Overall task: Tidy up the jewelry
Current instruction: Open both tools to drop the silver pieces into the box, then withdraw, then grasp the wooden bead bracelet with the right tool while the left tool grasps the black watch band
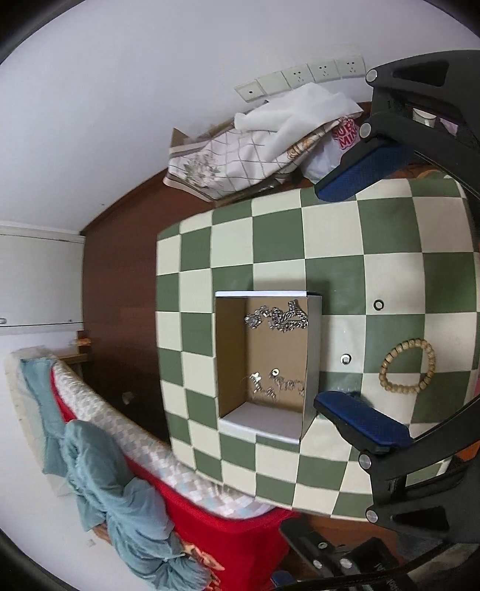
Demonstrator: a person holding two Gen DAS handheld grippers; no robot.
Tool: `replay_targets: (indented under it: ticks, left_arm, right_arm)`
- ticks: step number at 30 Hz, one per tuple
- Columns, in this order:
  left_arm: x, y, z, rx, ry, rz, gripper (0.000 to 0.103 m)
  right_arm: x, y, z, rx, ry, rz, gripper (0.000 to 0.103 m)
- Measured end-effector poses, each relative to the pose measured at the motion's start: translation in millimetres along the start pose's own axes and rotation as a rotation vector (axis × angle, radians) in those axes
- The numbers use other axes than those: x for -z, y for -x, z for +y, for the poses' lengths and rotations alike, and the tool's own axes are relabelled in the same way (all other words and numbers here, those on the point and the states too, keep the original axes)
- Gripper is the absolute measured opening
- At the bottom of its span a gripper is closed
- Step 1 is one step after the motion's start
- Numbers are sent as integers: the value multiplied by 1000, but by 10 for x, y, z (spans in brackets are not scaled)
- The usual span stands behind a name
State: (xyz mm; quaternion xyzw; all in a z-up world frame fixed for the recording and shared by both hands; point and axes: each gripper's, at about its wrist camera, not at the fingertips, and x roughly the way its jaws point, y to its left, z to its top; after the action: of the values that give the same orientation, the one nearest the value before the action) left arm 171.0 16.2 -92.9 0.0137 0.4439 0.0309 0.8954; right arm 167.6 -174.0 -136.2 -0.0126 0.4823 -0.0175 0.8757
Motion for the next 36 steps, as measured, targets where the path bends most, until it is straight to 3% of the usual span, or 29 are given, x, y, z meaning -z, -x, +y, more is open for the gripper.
replay_targets:
  ticks: [8, 12, 15, 17, 19, 23, 26, 28, 30, 31, 34, 36]
  left_arm:
    - [111, 437, 84, -53, 40, -71, 103]
    - [240, 463, 131, -87, 43, -83, 103]
    - [427, 239, 96, -151, -4, -36, 103]
    - [531, 46, 87, -170, -20, 10, 103]
    - [652, -210, 72, -198, -50, 75, 103]
    - [818, -574, 74, -227, -78, 159, 103]
    - [864, -708, 85, -233, -86, 196, 103]
    - [878, -759, 90, -232, -87, 207, 103]
    - [875, -790, 87, -229, -94, 212, 103]
    - [872, -806, 84, -228, -97, 213, 103]
    - [866, -853, 55, -221, -108, 220, 103]
    - [851, -880, 25, -218, -118, 224, 103]
  right_arm:
    - [137, 524, -38, -25, -26, -81, 103]
    - [312, 549, -69, -51, -39, -44, 103]
    - [518, 327, -93, -61, -64, 25, 103]
    - [667, 73, -81, -74, -73, 89, 95]
    - [831, -247, -38, -82, -76, 162, 80]
    - [1067, -805, 100, -103, -65, 270, 72]
    - [1184, -1127, 263, -100, -24, 330, 57]
    - [1227, -1251, 355, -94, 10, 349, 38]
    - [1276, -1312, 437, -81, 50, 348, 31]
    - [1282, -1304, 459, -82, 66, 338, 21]
    - [1306, -1313, 433, -76, 73, 341, 10]
    - [1319, -1306, 358, -77, 58, 343, 10]
